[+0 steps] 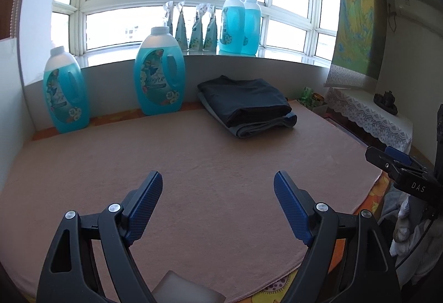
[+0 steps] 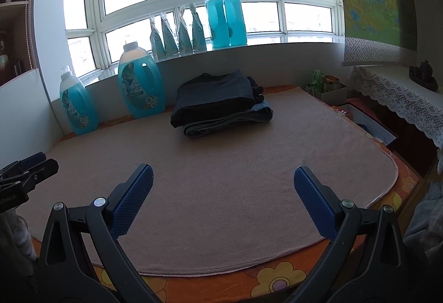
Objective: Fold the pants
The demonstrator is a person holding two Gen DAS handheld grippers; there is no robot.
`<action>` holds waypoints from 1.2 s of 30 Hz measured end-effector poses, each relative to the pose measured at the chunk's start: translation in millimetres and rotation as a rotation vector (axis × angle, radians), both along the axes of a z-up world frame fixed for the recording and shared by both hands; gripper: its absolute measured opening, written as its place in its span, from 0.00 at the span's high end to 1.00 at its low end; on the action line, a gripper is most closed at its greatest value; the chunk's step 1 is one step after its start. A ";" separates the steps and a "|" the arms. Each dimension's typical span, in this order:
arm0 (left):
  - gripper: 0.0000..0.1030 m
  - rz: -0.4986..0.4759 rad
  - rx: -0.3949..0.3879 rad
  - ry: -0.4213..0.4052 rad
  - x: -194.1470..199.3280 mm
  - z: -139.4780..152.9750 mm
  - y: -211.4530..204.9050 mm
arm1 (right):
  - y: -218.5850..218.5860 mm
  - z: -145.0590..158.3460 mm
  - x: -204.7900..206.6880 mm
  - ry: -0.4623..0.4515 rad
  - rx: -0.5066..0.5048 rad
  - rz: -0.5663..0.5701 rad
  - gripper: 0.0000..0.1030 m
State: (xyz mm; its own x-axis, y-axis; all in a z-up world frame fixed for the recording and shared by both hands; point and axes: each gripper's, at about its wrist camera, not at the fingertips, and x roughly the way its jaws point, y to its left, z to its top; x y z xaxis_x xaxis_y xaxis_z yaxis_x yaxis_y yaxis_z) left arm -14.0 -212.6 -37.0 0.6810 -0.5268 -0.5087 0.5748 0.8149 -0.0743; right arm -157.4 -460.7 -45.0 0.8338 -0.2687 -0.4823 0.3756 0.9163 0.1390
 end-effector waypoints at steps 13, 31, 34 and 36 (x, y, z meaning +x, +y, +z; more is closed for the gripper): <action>0.20 0.012 0.023 -0.021 -4.9 -1.2 -4.5 | 2.1 -4.4 1.2 0.007 0.003 -0.003 0.00; 0.20 0.024 0.027 -0.021 -5.1 -2.3 -4.1 | 7.2 -9.1 5.4 0.015 0.006 0.005 0.00; 0.20 0.025 0.028 -0.026 -5.7 -2.8 -4.2 | 7.3 -9.6 6.2 0.017 0.008 0.007 0.00; 0.20 0.030 0.034 -0.037 -6.9 -2.8 -4.6 | 7.1 -11.0 7.3 0.018 0.011 0.009 0.00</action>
State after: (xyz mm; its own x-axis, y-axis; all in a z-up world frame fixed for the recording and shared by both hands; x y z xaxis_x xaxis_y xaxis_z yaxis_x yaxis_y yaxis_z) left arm -20.9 -217.2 -39.9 0.7148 -0.4887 -0.5003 0.5520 0.8334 -0.0254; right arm -150.1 -453.6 -56.0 0.8271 -0.2562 -0.5003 0.3702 0.9181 0.1418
